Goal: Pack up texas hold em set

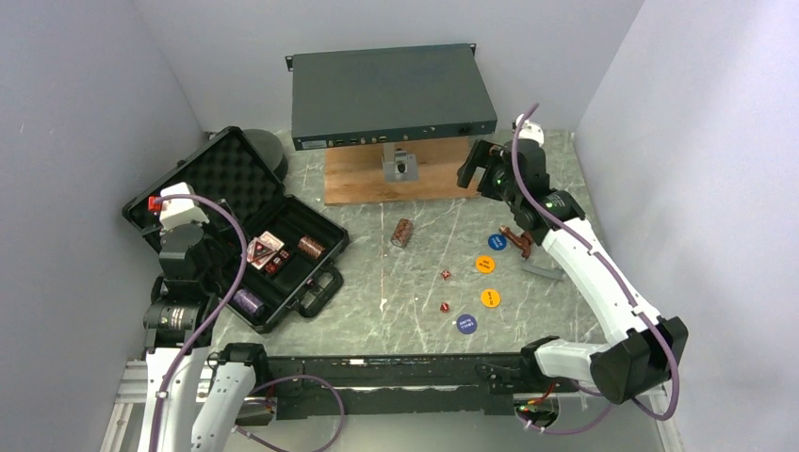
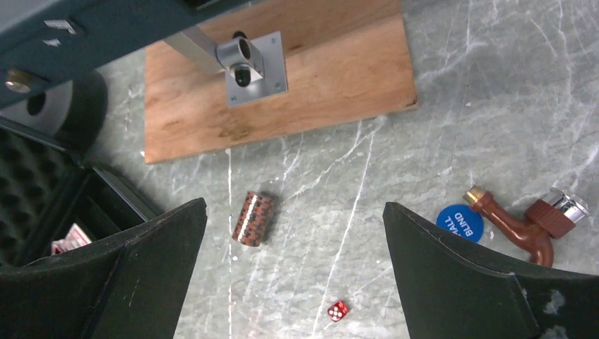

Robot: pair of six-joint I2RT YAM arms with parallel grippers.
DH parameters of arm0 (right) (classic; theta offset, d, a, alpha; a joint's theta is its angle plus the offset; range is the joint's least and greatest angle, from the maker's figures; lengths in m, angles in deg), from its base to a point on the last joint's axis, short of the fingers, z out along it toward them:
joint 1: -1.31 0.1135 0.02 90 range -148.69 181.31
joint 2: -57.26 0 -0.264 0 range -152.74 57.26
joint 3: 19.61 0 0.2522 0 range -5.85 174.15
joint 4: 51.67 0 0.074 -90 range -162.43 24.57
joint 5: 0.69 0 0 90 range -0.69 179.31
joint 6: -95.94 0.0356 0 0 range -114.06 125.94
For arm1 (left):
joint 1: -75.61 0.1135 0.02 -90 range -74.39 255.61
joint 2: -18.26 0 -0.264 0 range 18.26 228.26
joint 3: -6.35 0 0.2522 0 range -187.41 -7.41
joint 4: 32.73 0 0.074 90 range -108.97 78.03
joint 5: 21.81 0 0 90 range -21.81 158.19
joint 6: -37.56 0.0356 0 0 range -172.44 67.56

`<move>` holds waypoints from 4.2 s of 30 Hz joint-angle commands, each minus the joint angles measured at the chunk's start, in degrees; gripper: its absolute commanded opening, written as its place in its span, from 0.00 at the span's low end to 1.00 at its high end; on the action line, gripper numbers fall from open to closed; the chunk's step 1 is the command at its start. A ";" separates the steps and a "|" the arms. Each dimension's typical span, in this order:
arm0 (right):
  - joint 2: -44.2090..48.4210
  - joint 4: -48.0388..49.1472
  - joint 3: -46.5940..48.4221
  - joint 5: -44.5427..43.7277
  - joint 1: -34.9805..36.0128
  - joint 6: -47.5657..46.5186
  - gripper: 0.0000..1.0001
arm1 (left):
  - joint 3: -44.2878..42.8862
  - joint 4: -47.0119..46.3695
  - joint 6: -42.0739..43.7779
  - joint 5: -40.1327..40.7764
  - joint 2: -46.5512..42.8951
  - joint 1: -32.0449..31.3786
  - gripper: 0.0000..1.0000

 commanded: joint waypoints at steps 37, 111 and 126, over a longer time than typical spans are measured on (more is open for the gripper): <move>-32.97 -5.98 12.96 4.25 14.27 17.57 1.00 | -0.02 -3.26 1.62 -6.48 -0.41 -0.07 0.99; -22.63 13.44 -4.75 11.96 18.45 4.83 0.00 | 0.06 -4.73 3.46 -15.69 0.92 -0.08 0.97; -18.59 21.34 -2.02 24.19 23.44 -8.65 0.00 | 0.33 -5.85 4.19 -19.30 -0.66 1.15 0.88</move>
